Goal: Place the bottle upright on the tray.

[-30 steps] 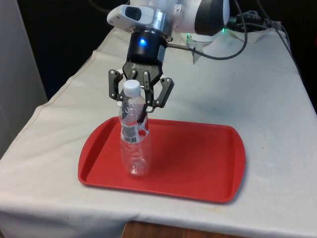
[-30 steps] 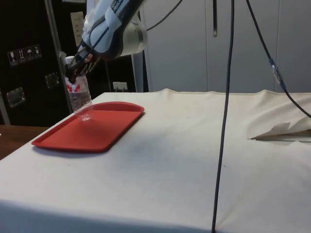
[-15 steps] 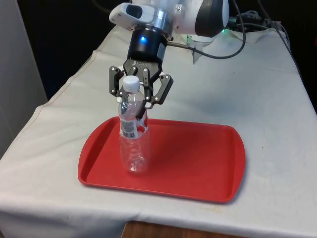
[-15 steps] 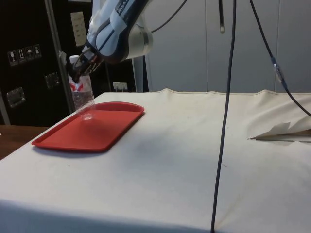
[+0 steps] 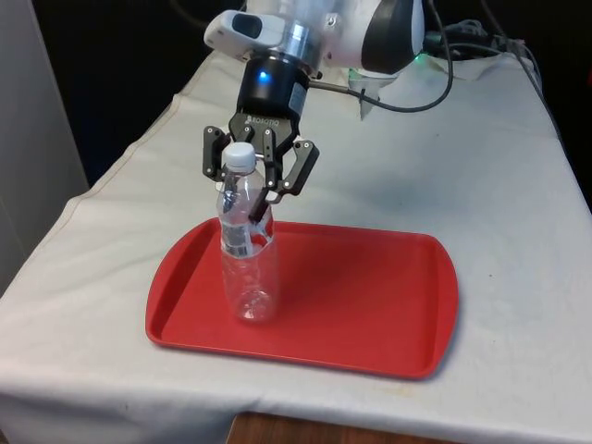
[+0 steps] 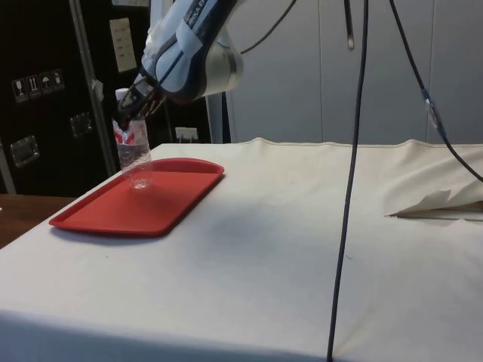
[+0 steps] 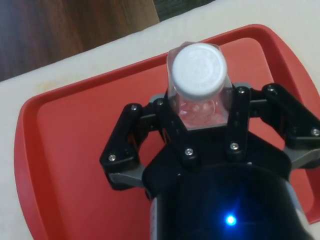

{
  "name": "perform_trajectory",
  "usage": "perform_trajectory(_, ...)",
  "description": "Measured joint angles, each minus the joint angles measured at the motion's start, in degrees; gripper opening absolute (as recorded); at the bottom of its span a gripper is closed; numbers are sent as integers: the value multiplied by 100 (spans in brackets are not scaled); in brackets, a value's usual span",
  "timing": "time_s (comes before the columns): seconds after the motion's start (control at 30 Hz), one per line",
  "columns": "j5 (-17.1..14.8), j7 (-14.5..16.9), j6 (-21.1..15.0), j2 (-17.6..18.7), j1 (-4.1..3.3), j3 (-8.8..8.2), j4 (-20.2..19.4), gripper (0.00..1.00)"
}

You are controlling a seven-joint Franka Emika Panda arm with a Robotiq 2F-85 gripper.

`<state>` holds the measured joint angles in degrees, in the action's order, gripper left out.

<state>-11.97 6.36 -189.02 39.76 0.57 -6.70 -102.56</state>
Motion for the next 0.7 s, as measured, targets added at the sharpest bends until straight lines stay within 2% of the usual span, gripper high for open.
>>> perform_trajectory(0.1,0,-57,-23,0,17,0,-11,14)
perform_trajectory(0.7,0,-120,-11,29,11,0,-17,14)
